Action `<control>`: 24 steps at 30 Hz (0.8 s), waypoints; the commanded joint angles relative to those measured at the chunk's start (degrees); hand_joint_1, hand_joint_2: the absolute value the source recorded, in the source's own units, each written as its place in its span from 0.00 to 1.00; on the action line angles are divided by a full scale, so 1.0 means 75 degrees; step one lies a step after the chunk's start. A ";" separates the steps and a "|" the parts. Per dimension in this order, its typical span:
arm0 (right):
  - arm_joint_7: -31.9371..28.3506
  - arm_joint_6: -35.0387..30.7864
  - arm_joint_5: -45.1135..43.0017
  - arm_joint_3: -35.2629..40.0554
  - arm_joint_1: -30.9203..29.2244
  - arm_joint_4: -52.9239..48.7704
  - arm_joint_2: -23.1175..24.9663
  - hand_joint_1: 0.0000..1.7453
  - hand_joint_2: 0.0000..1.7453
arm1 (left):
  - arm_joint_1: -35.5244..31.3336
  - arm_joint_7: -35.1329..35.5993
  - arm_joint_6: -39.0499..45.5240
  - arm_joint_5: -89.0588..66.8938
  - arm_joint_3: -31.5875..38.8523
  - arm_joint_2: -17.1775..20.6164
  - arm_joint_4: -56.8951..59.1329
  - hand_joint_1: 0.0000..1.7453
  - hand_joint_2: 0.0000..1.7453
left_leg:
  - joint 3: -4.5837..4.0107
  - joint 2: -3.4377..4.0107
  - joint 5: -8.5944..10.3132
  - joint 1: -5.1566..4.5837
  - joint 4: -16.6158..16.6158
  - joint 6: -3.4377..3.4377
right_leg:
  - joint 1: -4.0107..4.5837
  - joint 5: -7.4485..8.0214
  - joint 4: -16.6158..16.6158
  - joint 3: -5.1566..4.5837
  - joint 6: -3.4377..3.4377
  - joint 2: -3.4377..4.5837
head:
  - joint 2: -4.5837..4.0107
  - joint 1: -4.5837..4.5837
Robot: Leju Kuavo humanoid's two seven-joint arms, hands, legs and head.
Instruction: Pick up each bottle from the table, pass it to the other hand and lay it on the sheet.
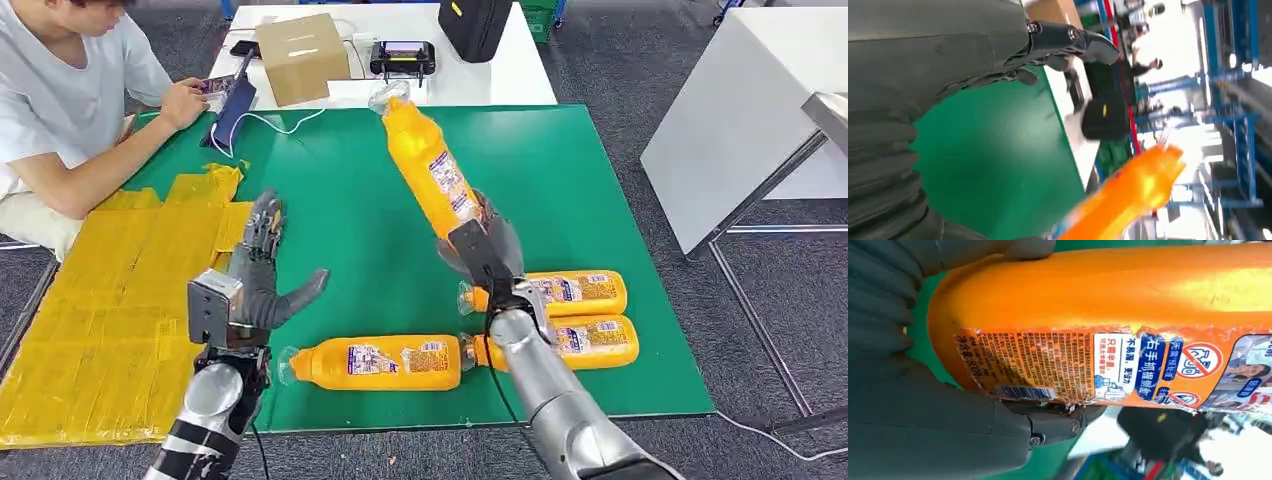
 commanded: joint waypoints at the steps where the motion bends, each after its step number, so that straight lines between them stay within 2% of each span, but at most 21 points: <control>1: -0.0234 0.0812 0.0160 0.1840 0.0846 -0.1184 -0.0121 1.00 1.00 | -0.0210 0.0249 -0.1277 0.0934 -0.0612 0.0338 0.0176 0.00 1.00 | 0.0021 -0.0004 -0.0010 0.0007 -0.0003 -0.0008 | 0.0003 -0.0007 -0.0007 0.0024 -0.0009 0.0024 | 0.0000 0.0000; 3: -0.0214 0.0796 0.0765 0.2591 0.0840 -0.1111 -0.0273 1.00 1.00 | -0.0221 0.0259 -0.1489 0.1107 -0.0627 0.0378 0.0156 0.00 1.00 | 0.0026 0.0000 -0.0013 0.0008 -0.0003 -0.0009 | 0.0004 -0.0009 -0.0006 0.0028 -0.0011 0.0031 | 0.0000 0.0000; 13: -0.0199 0.0767 0.0809 0.2643 0.0829 -0.1096 -0.0292 1.00 1.00 | -0.0223 0.0259 -0.1492 0.1108 -0.0626 0.0376 0.0131 0.00 1.00 | 0.0027 -0.0010 -0.0012 0.0010 -0.0001 -0.0008 | 0.0004 -0.0011 -0.0006 0.0032 -0.0011 0.0022 | 0.0000 -0.0002; 24: -0.0186 0.0057 0.1907 0.3674 0.1030 -0.1122 -0.0159 1.00 1.00 | -0.0230 0.0334 -0.1599 0.1195 -0.0554 0.0357 0.0220 0.00 1.00 | 0.0037 -0.0010 -0.0017 0.0012 -0.0002 -0.0013 | 0.0006 -0.0017 -0.0007 0.0041 -0.0014 0.0026 | 0.0000 -0.0003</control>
